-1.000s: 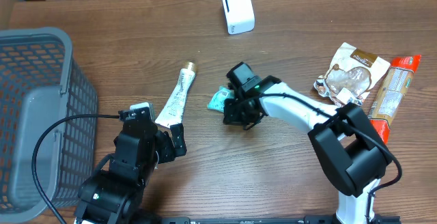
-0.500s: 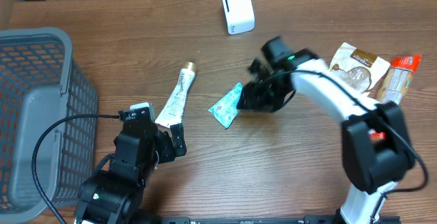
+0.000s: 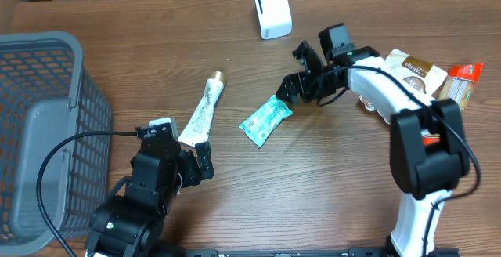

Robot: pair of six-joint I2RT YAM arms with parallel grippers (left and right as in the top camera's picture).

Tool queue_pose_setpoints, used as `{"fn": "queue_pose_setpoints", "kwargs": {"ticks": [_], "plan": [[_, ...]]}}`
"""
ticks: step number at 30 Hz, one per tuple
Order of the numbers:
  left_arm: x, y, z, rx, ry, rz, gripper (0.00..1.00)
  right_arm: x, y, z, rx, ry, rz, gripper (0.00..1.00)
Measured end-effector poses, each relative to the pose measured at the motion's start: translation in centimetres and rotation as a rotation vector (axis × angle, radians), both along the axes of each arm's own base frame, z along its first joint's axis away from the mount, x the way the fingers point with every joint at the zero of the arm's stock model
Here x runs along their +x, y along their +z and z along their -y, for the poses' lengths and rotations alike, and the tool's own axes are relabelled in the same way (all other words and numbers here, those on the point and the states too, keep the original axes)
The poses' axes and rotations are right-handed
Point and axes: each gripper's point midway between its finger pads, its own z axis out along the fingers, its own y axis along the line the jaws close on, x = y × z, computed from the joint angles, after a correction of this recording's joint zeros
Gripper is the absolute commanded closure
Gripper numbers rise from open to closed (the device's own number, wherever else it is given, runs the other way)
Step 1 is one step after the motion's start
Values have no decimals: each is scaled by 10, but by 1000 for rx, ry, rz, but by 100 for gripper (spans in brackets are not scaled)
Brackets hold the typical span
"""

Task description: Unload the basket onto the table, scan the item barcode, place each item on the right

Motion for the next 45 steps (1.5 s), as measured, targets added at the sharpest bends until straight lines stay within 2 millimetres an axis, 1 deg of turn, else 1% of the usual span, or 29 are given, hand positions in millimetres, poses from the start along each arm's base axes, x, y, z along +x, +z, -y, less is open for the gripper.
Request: {"fn": "queue_pose_setpoints", "kwargs": {"ticks": [1,3,10,13,16,17,20,24,26,28,31,33,39,42,45], "plan": [[0,0,0,0,0,0,0,-2,-6,-1,6,8,-17,17],[0,0,0,0,0,0,0,-7,-12,-5,21,25,-38,17],[0,0,0,0,0,0,0,-22,-17,-24,81,72,-98,18],[0,0,0,0,0,0,0,-33,-18,-32,98,85,-144,21],[0,0,0,0,0,0,0,-39,-19,-42,119,91,-174,29],[0,0,0,0,0,0,0,-41,-21,-44,123,91,-181,34],[0,0,0,0,0,0,0,-44,-25,-49,140,90,-200,51],[0,0,0,0,0,0,1,-49,-33,-50,140,69,-241,71],[0,0,0,0,0,0,0,-50,-35,-49,138,56,-257,78],[0,0,0,0,0,0,1,-50,-37,-49,138,53,-261,82],[0,0,0,0,0,-1,0,-50,-37,-49,139,47,-269,92],[0,0,0,1,0,-2,0,-51,-36,-50,146,44,-276,96],[0,0,0,1,0,-2,0,-54,-34,-48,164,40,-308,96],[0,-1,0,1,0,-3,0,-55,-33,-41,169,22,-337,96],[0,-1,0,1,0,-3,0,-50,-28,-30,172,-10,-346,96]]}}
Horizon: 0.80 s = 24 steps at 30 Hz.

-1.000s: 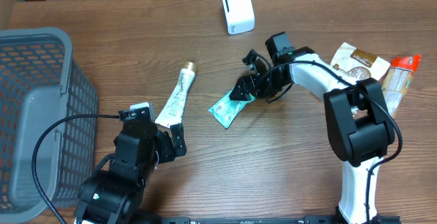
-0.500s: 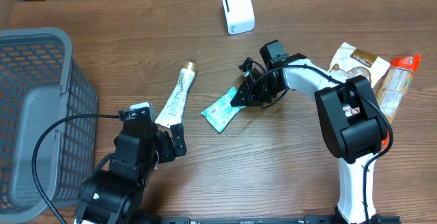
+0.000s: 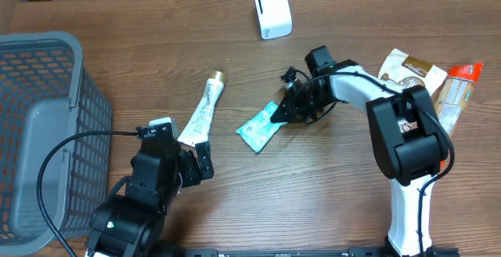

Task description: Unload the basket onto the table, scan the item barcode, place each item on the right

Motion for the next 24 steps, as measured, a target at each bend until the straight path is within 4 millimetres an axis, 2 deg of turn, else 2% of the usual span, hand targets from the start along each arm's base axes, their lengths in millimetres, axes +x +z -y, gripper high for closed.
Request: {"fn": "queue_pose_setpoints", "kwargs": {"ticks": [3,5,12,21,24], "plan": [[0,0,0,0,0,0,0,8,20,16,1,-42,17,96],[0,0,0,0,0,0,0,15,42,25,10,-67,54,96],[0,0,0,0,0,0,1,23,141,52,88,-144,231,96],[0,0,0,0,0,0,0,28,205,76,92,-278,348,96],[0,0,0,0,0,0,0,26,240,82,87,-336,439,96]]}}
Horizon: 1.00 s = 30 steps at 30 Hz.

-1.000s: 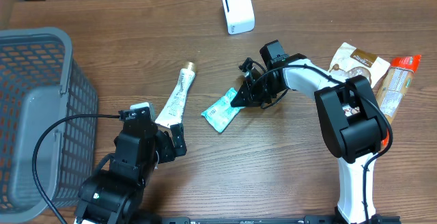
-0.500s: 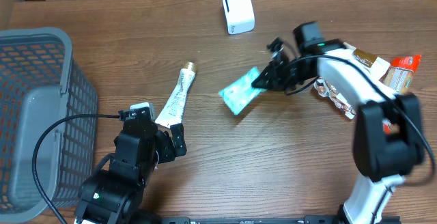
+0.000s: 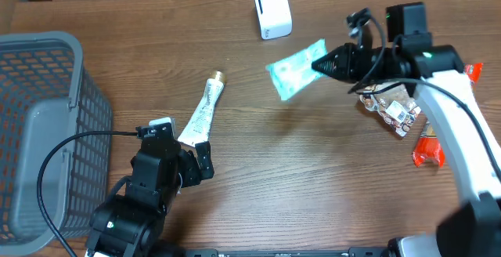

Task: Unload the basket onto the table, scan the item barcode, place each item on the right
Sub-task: 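Lift the teal packet and carry it up to the white scanner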

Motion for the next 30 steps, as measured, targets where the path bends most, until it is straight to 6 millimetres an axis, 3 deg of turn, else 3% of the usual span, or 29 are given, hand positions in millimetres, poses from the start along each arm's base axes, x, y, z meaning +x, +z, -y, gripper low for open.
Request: {"fn": "queue_pose_setpoints", "kwargs": {"ticks": [5,9,12,18,24,27,30], "plan": [[0,0,0,0,0,1,0,-23,74,11,18,-87,189,96],[0,0,0,0,0,1,0,-45,106,16,36,-109,259,96],[0,0,0,0,0,1,0,-49,104,17,34,-118,241,96],[0,0,0,0,0,0,0,-36,90,14,10,-131,211,96],[0,0,0,0,0,1,0,-15,64,-17,-63,-125,185,96],[0,0,0,0,0,1,0,10,55,-32,-128,-141,164,96],[0,0,0,-1,0,1,0,44,61,-38,-194,-191,201,96]]}}
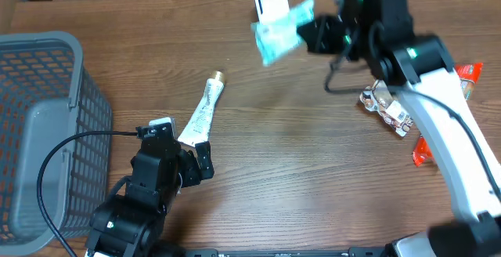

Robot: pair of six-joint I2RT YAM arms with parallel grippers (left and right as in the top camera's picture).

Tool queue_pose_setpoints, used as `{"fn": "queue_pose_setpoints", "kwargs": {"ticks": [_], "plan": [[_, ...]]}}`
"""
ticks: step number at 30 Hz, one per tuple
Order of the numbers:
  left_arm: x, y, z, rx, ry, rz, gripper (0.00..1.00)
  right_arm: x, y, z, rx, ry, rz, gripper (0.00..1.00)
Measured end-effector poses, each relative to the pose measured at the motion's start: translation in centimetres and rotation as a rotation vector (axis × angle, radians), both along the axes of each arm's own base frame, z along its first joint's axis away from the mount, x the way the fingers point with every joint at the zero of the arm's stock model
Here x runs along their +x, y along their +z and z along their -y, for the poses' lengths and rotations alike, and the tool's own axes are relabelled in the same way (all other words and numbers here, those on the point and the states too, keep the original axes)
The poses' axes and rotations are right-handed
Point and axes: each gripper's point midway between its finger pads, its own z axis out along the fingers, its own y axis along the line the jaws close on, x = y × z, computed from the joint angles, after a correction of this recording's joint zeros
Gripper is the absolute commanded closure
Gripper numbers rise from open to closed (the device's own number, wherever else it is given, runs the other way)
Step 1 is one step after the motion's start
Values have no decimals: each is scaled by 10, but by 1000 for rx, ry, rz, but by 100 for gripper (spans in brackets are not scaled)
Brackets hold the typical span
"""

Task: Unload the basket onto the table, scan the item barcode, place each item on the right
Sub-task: 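Lift the teal packet and carry it up to the white scanner, then hold the teal packet in front of the white scanner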

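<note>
A teal packet point(280, 31) hangs in the air in the overhead view, with my right gripper point(307, 34) shut on its right end. It sits just in front of the white barcode scanner point(271, 1), which stands at the table's far edge and is partly covered by the packet. My left gripper point(205, 163) rests low at the front left, near the tail of a white tube point(202, 110), its fingers slightly apart and holding nothing.
A grey mesh basket point(43, 132) fills the left side. Snack packets point(389, 108) and a red item point(468, 75) lie at the right, partly under the right arm. Brown cardboard runs along the back edge.
My right gripper has carried the teal packet up and left, from mid-air right of the scanner to directly in front of it. The left arm has not moved.
The teal packet lay on the table's middle with my right gripper just to its right. Then the gripper was at the packet's edge. Later it held the packet raised off the table, and now the packet is in front of the scanner.
</note>
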Motion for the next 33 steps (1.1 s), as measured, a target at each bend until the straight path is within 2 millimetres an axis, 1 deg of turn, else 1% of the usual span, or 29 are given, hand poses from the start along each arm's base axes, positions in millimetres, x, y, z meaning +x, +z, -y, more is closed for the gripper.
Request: {"fn": "queue_pose_setpoints", "kwargs": {"ticks": [2,5,7,10,13,15,18,22,25,27,28,33], "plan": [[0,0,0,0,0,0,0,27,10,1,-60,-64,67,96],[0,0,0,0,0,0,0,67,25,1,-145,-180,220,96],[0,0,0,1,1,-1,0,84,24,-2,-231,-210,305,96],[0,0,0,0,0,-1,0,102,6,-11,-401,-168,396,96],[0,0,0,1,0,-1,0,121,-18,-19,-566,-107,466,96],[0,0,0,0,0,-1,0,136,-31,-19,-664,-95,514,96],[0,0,0,0,0,-1,0,158,-43,-14,-806,-109,587,96],[0,0,0,1,0,-2,0,180,-56,-9,-982,-123,666,96],[0,-1,0,1,0,-3,1,192,-62,-10,-1092,-133,721,96],[0,0,0,1,0,-2,0,198,-75,-15,-1175,-113,747,96],[0,0,0,1,0,-2,0,198,-79,-17,-1189,-104,749,96],[0,-1,0,1,0,-2,0,199,-118,-35,-1305,3,742,96]]}}
